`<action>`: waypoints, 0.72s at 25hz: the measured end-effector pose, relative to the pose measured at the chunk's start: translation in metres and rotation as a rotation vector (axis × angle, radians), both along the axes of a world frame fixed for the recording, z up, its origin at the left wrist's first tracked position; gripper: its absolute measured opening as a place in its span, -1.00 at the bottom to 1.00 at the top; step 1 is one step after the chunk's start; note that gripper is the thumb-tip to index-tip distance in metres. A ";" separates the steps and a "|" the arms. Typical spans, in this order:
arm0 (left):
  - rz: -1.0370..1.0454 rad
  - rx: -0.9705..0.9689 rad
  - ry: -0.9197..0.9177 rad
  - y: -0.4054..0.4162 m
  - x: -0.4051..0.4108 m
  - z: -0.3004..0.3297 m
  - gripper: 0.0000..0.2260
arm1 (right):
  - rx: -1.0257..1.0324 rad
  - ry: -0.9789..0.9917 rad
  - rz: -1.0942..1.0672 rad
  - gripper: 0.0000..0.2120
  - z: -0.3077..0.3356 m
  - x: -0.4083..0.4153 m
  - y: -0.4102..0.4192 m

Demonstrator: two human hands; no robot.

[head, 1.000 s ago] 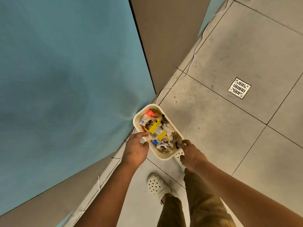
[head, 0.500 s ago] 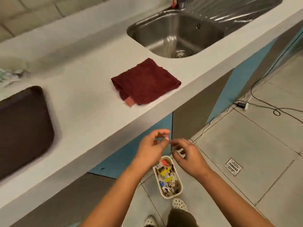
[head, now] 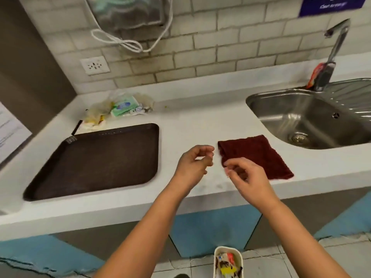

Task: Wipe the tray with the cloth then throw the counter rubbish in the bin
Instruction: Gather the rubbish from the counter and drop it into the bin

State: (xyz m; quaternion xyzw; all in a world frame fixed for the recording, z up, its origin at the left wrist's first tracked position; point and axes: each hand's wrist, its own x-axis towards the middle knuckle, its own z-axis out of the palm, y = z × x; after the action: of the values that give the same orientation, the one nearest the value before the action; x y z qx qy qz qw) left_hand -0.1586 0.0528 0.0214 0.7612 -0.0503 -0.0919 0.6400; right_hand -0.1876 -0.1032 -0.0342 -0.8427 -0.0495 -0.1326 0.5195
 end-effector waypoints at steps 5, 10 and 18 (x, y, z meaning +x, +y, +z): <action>0.156 0.008 -0.023 0.049 0.037 0.004 -0.77 | -0.017 0.057 0.118 -0.68 -0.006 0.047 0.035; 0.254 0.045 -0.050 0.113 0.090 0.004 -0.77 | -0.066 0.138 0.130 -0.66 -0.012 0.105 0.073; 0.426 0.116 -0.059 0.233 0.186 0.001 -0.81 | -0.116 0.160 0.097 -0.74 -0.005 0.200 0.153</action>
State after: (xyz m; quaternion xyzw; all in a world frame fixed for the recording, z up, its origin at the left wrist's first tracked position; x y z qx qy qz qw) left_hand 0.0274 0.2860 0.0225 0.7925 0.0984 0.0647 0.5984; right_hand 0.0121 0.0494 -0.0388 -0.8758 -0.0564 -0.0368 0.4780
